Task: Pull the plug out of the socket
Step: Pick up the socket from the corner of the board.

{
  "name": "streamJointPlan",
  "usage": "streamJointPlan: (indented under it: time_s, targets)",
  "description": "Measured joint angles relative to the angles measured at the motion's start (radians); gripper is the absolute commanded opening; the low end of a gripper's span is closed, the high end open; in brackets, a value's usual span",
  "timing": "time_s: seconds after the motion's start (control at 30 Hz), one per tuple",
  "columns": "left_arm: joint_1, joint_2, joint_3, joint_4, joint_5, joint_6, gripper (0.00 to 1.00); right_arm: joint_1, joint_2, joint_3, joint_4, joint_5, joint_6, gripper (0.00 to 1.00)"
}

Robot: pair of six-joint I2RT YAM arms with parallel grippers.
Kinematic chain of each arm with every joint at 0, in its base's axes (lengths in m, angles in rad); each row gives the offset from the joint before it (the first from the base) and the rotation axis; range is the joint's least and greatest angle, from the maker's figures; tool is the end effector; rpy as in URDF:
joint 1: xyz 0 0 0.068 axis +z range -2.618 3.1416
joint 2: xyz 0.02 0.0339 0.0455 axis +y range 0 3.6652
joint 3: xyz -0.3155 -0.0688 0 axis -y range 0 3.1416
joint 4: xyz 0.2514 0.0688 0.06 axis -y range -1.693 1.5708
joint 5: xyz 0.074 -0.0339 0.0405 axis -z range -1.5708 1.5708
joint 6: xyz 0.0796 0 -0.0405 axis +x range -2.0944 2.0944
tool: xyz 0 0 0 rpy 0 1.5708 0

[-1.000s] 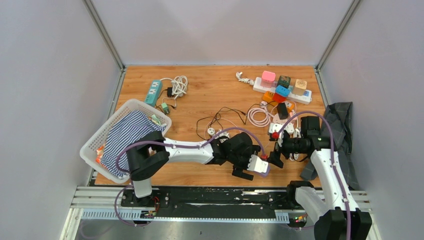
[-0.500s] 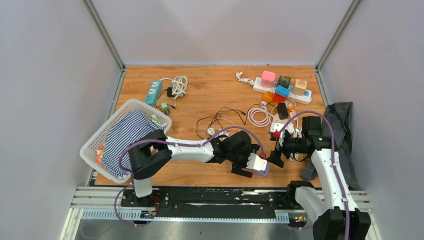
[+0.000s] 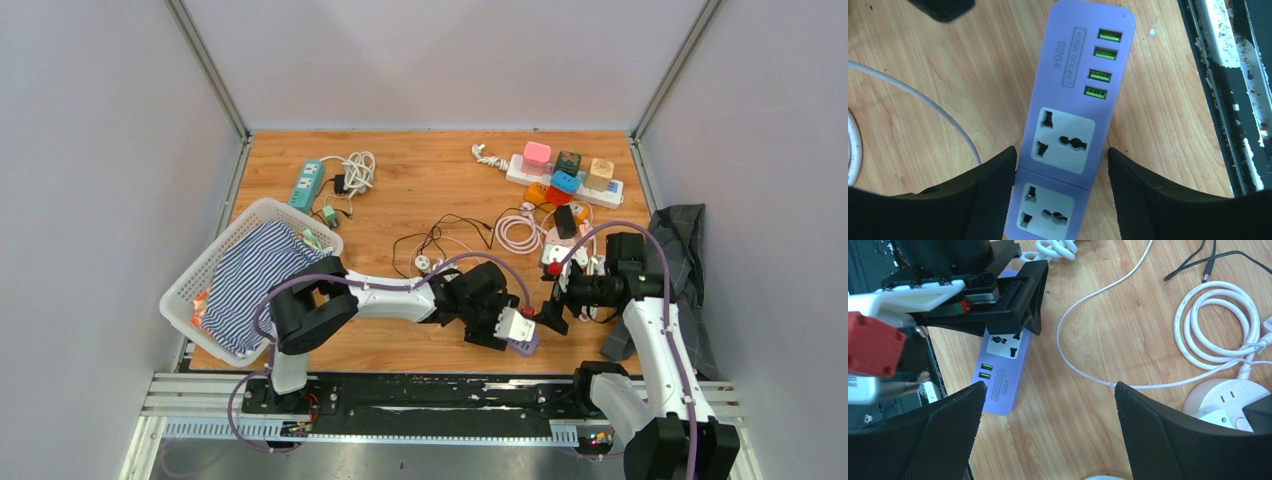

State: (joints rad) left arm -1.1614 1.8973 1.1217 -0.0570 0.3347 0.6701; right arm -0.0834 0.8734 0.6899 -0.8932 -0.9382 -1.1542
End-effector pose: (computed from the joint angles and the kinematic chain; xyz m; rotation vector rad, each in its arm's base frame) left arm 0.1524 -0.4169 0.1688 2.0257 1.3557 -0.6274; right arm 0.1378 0.0529 0.2619 -1.3370 1.7137 0.5747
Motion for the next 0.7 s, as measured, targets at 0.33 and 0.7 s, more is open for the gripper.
streamJointPlan:
  time_s: [0.33, 0.7]
  targets:
    - [0.001, 0.038, 0.060, -0.051, 0.024, 0.011, 0.61, -0.012, 0.000, -0.006, -0.017, -0.012, -0.020, 1.00]
    - [0.002, 0.048, 0.090, -0.093, 0.040, 0.028, 0.16, -0.025, 0.000, -0.006, -0.029, -0.028, -0.034, 1.00]
